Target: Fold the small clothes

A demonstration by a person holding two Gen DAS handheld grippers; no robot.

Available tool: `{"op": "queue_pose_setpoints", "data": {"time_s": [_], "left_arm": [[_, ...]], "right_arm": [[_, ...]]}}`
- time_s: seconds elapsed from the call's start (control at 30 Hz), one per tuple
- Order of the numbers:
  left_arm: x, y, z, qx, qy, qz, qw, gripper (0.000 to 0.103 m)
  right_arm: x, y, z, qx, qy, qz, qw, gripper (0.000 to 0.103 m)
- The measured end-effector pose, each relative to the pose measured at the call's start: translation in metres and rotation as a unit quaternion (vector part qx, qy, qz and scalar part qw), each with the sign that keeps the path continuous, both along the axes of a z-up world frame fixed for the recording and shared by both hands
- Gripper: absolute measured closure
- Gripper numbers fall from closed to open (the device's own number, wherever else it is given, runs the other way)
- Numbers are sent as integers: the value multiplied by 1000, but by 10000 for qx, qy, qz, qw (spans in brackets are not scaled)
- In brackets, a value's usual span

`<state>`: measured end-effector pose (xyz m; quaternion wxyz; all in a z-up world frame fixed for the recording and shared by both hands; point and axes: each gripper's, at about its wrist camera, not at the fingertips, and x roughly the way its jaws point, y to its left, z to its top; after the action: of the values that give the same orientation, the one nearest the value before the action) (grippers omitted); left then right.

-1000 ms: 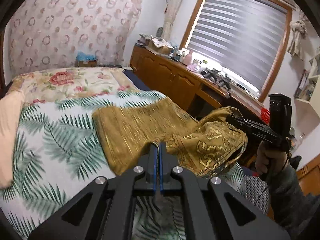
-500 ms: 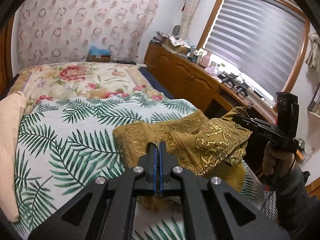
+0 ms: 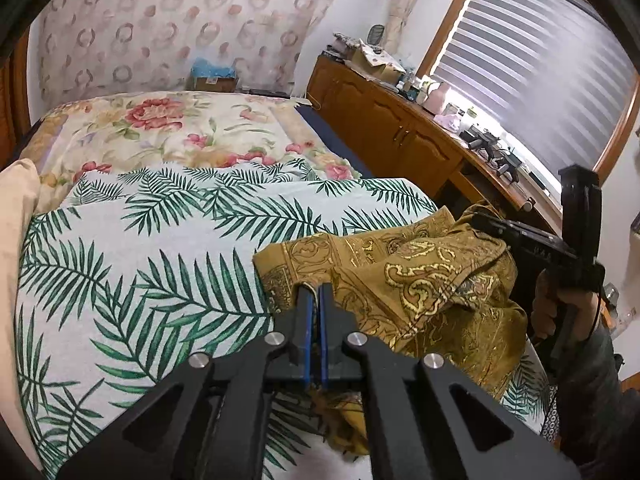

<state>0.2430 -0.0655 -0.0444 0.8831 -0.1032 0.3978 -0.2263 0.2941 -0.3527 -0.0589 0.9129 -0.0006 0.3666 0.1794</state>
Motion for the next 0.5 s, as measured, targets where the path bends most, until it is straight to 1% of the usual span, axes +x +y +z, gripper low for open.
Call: {"op": "queue_pose_setpoints", "data": {"time_s": [0.03,0.07,0.1,0.13,0.17,0.27,0.3,0.33,0.4,0.5], "left_arm": [[0,0,1,-13,7,-27,10000,102],[1,1,2,2,27,-59,10000,101],[0,2,3,-3,30,-90,10000,101],[-1,2,5,-23,10,-132,9999,98],[-4,3,7,-15,-22,-168,9999,97],[-14,0,17,225,-153,-187,9995,94],[-18,0,20,254,-199,-177,9993,90],[-23,1,23,310,-290,-122,9990,82],[-30,4,29,402,-426,-7,9983,81],[-41,11,35,370,-474,43,9982,81]], "right_arm": [[3,-1,1,9,3,-96,10000,82],[4,-3,3,38,-16,-170,9998,71],[4,-4,7,78,-83,-238,9997,53],[4,-6,11,107,-165,-297,9994,47],[3,-8,14,99,-233,-345,9991,44],[-1,-6,23,-41,-313,-342,9989,44],[-3,-5,25,-84,-345,-339,9988,44],[-8,-4,26,-133,-389,-323,9986,44],[-17,-1,30,-210,-504,-336,9979,44],[-30,3,35,-192,-589,-280,9977,44]]}}
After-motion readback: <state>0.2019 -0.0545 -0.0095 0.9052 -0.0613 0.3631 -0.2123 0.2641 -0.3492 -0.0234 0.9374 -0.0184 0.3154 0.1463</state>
